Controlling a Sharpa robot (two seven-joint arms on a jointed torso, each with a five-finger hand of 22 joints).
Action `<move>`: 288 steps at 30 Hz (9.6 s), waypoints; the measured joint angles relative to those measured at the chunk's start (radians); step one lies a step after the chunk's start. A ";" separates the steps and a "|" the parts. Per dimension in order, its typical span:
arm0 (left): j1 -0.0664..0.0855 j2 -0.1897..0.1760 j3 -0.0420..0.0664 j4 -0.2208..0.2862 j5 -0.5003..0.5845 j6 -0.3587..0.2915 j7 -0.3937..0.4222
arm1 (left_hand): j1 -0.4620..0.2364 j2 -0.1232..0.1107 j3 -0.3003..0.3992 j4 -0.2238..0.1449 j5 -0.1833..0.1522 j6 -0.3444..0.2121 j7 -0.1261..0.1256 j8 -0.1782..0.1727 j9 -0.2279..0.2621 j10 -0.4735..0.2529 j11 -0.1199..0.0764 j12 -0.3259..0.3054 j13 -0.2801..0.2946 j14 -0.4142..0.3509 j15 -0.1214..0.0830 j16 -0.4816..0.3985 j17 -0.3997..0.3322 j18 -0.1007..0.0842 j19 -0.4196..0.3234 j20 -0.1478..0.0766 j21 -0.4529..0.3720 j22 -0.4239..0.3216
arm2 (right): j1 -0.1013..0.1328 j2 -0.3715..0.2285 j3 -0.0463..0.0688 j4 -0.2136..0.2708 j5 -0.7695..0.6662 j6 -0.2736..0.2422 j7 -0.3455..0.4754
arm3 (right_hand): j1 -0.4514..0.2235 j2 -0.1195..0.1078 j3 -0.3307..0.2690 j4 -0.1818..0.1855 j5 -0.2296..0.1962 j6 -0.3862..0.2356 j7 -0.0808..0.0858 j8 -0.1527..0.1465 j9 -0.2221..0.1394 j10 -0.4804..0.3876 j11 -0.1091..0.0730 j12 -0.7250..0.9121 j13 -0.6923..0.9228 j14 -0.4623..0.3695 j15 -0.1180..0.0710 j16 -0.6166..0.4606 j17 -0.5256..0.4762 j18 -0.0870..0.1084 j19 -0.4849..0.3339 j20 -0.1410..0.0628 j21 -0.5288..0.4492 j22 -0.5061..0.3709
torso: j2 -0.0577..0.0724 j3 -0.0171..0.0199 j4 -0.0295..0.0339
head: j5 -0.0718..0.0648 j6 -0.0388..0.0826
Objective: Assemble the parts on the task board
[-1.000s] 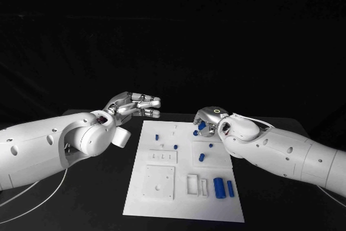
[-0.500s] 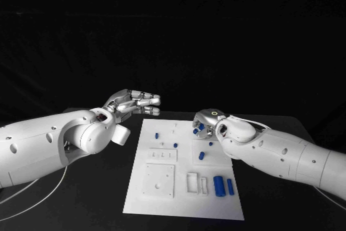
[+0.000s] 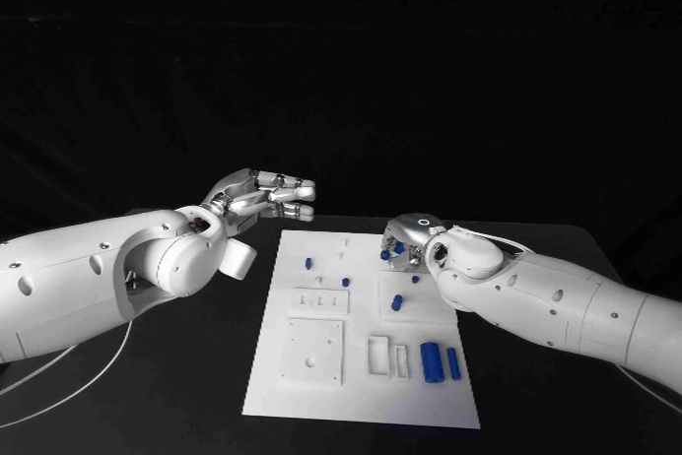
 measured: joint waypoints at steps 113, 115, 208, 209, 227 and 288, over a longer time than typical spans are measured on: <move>0.005 0.017 -0.001 -0.037 -0.004 0.030 -0.001 | 0.000 0.000 0.000 0.000 -0.005 -0.002 -0.002 0.000 0.000 0.000 0.000 0.000 0.000 -0.003 0.003 0.000 0.000 0.000 0.000 0.000 0.000 0.000 | -0.005 0.024 -0.002 0.017 0.014 -0.093 -0.048 | 0.020 0.064 -0.006 -0.034 -0.040 0.143 -0.033 -0.001 0.046 0.170 -0.045 -0.003 0.000 -0.005 -0.048 -0.002 0.022 -0.038 0.015 -0.053 -0.051 0.182 | -0.003 -0.0030 -0.0015 | 0.020 -0.004; 0.005 0.018 -0.001 -0.037 -0.004 0.030 -0.001 | 0.000 0.000 0.000 0.000 -0.005 -0.002 -0.002 0.000 0.000 0.000 0.000 0.000 0.000 -0.003 0.003 0.000 0.000 0.000 0.000 0.000 0.000 0.000 | -0.003 0.029 -0.001 0.017 0.013 -0.099 -0.052 | 0.020 0.064 -0.006 -0.034 -0.040 0.145 -0.035 -0.001 0.046 0.170 -0.045 -0.003 0.000 -0.006 -0.048 -0.002 0.022 -0.039 0.015 -0.053 -0.053 0.185 | -0.002 -0.0030 -0.0013 | 0.018 -0.002; 0.023 0.019 -0.003 -0.015 -0.029 0.036 -0.010 | 0.000 0.000 0.003 0.003 -0.005 -0.002 -0.002 0.000 0.001 -0.005 0.005 0.000 0.000 -0.003 0.003 0.000 0.000 0.000 0.000 0.000 -0.004 0.000 | 0.005 0.022 0.060 -0.007 0.110 -0.289 -0.047 | 0.076 -0.065 -0.137 0.068 -0.019 -0.150 0.020 -0.006 -0.006 -0.045 0.012 0.018 -0.003 -0.024 -0.005 -0.086 -0.010 0.017 0.041 -0.002 -0.212 0.186 | 0.034 -0.0152 0.0228 | 0.002 0.023; 0.023 0.018 -0.003 -0.016 -0.029 0.036 -0.010 | 0.000 0.000 0.003 0.003 -0.005 -0.002 -0.002 0.000 0.001 -0.005 0.005 0.000 0.000 -0.003 0.003 0.000 0.000 0.000 0.000 0.000 -0.004 0.000 | 0.005 0.008 0.069 0.007 0.117 -0.290 -0.047 | 0.067 -0.063 -0.126 0.070 -0.019 -0.130 0.019 -0.006 -0.005 -0.017 0.006 0.024 -0.002 -0.025 -0.008 -0.086 -0.007 0.015 0.041 -0.006 -0.212 0.189 | 0.033 -0.0146 0.0213 | 0.002 0.023; 0.023 0.019 -0.016 -0.051 -0.034 0.039 -0.008 | 0.000 0.000 0.003 0.003 -0.021 -0.002 -0.002 0.000 0.000 -0.005 0.005 0.000 0.000 -0.007 0.007 0.000 0.000 0.000 -0.004 0.004 -0.004 0.000 | 0.005 -0.139 0.115 0.067 0.214 -0.083 -0.041 | -0.016 -0.018 -0.342 0.095 0.178 -0.047 -0.020 0.002 0.059 0.024 -0.093 0.763 0.811 -0.020 -0.062 0.146 0.455 -0.078 0.050 -0.072 -0.068 0.380 | 0.005 0.0019 -0.0129 | 0.006 0.036; 0.022 0.014 -0.021 -0.034 -0.038 0.056 -0.013 | 0.000 0.000 0.011 0.011 -0.021 -0.002 -0.002 0.000 0.000 -0.005 0.005 0.000 0.000 -0.007 0.007 0.000 0.000 0.000 -0.004 0.003 -0.004 0.000 | -0.010 0.009 0.119 -0.142 0.206 0.018 -0.033 | -0.005 -0.004 -0.226 0.024 0.155 -0.073 -0.014 -0.007 0.055 0.034 -0.087 0.758 0.895 -0.002 -0.059 0.139 0.557 -0.078 0.051 -0.066 -0.084 0.515 | 0.030 0.0124 0.0011 | -0.010 0.031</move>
